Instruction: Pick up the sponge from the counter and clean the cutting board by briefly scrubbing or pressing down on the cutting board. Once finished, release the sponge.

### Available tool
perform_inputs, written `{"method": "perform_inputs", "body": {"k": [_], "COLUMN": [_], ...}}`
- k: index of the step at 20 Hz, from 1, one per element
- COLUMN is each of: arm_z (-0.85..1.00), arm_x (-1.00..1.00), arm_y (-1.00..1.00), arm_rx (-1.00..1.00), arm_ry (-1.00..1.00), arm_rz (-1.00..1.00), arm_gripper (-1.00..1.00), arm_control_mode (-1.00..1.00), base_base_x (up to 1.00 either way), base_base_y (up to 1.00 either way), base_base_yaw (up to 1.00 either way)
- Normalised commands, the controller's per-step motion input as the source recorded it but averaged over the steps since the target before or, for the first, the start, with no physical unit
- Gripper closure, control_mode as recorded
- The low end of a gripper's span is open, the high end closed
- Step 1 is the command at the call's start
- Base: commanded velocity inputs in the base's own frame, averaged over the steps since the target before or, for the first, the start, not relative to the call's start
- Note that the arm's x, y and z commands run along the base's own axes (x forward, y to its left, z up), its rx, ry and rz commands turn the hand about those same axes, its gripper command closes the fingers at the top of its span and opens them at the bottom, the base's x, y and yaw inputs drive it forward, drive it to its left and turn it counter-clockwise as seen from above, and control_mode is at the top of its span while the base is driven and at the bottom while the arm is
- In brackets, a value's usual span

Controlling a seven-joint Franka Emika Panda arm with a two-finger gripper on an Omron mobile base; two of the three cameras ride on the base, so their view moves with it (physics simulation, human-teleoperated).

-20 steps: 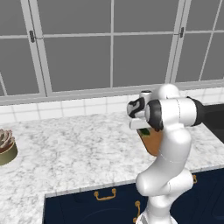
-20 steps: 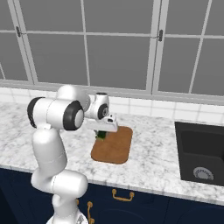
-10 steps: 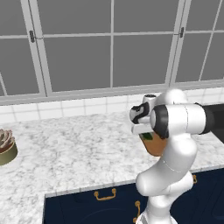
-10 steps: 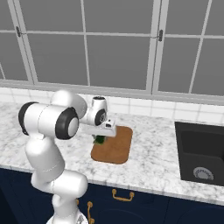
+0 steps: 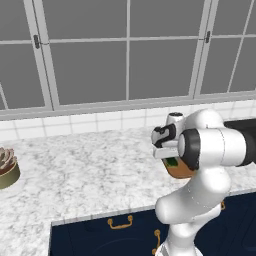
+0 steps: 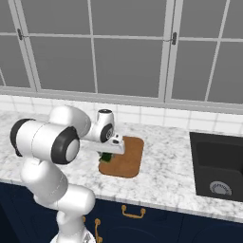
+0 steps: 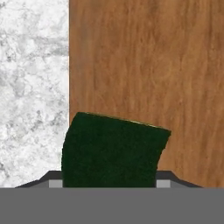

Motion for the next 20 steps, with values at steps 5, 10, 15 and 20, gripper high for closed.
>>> {"method": "perform_inputs", "body": {"k": [5, 10, 15, 20], "arm_z": [0.00, 0.00, 0.00, 0.30], "arm_x": [-0.38, -0.37, -0.28, 0.09], "arm_y": [-0.04, -0.04, -0.09, -0.06], "arm_rx": [0.00, 0.00, 0.00, 0.00], "arm_ry": [0.00, 0.00, 0.00, 0.00], "arm_rz": [0.00, 0.00, 0.00, 0.00], "arm_gripper": [1.00, 1.00, 1.00, 1.00], "arm_control_mode": [-1.00, -1.00, -1.00, -1.00], "base_base_x": [0.00, 0.00, 0.00, 0.00], "base_base_y": [0.00, 0.00, 0.00, 0.00], "base_base_yaw": [0.00, 0.00, 0.00, 0.00]}}
